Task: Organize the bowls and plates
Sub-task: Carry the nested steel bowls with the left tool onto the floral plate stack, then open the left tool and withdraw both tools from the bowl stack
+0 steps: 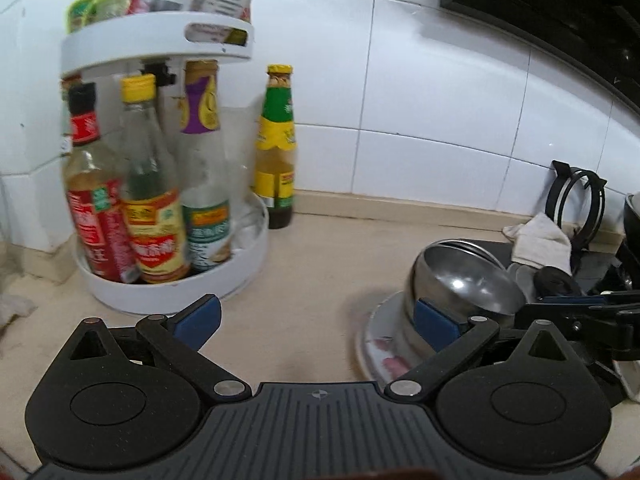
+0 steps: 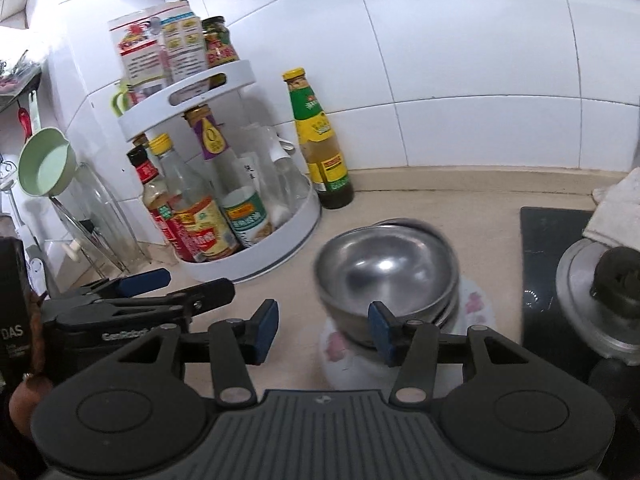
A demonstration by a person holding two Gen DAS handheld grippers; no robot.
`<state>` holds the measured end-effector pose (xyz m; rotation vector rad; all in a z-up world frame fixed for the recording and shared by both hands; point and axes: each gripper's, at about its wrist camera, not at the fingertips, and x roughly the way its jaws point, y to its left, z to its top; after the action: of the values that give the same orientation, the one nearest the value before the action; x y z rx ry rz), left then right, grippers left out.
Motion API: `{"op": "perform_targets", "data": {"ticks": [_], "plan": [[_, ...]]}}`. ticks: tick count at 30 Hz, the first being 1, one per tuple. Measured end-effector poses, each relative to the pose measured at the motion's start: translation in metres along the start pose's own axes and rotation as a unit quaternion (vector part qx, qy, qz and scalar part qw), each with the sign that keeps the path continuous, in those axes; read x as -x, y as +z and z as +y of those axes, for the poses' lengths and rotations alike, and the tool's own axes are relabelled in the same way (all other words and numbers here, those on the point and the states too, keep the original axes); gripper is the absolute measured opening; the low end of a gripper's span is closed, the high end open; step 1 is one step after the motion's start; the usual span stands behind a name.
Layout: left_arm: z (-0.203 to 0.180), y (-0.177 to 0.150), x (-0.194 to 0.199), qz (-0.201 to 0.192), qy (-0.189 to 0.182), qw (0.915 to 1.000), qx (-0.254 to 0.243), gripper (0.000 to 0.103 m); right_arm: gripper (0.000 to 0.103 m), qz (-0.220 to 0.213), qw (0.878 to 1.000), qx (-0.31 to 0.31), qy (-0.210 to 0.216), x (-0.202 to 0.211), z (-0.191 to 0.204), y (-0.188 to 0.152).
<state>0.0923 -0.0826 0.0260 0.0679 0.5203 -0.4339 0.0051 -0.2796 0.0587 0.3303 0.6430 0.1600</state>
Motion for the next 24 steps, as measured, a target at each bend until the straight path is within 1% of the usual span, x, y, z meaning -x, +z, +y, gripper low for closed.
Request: {"op": "perform_targets", "data": {"ticks": [2,7,11,14,24], "plan": [[0.003,-0.001,0.005,-0.001,0.001,1.0,-0.004,0.103,0.048,-0.004,1.0,-0.002,-0.001,0.002,0.01,-0.005],[0.009,-0.004,0.014,-0.003,0.0,1.0,-0.003,0.103,0.049,-0.019,0.999,0.008,-0.025,0.01,0.027,-0.015],[0.011,-0.005,0.022,-0.004,-0.001,0.9999,-0.009,0.103,0.052,-0.03,0.999,-0.001,-0.04,0.013,0.032,-0.018],[0.012,-0.007,0.029,-0.01,0.0,0.9999,-0.01,0.103,0.053,-0.037,0.998,-0.009,-0.045,0.014,0.034,-0.02],[0.011,-0.012,0.04,-0.012,-0.001,0.9999,-0.012,0.103,0.053,-0.037,0.998,-0.011,-0.059,0.019,0.042,-0.027]]}}
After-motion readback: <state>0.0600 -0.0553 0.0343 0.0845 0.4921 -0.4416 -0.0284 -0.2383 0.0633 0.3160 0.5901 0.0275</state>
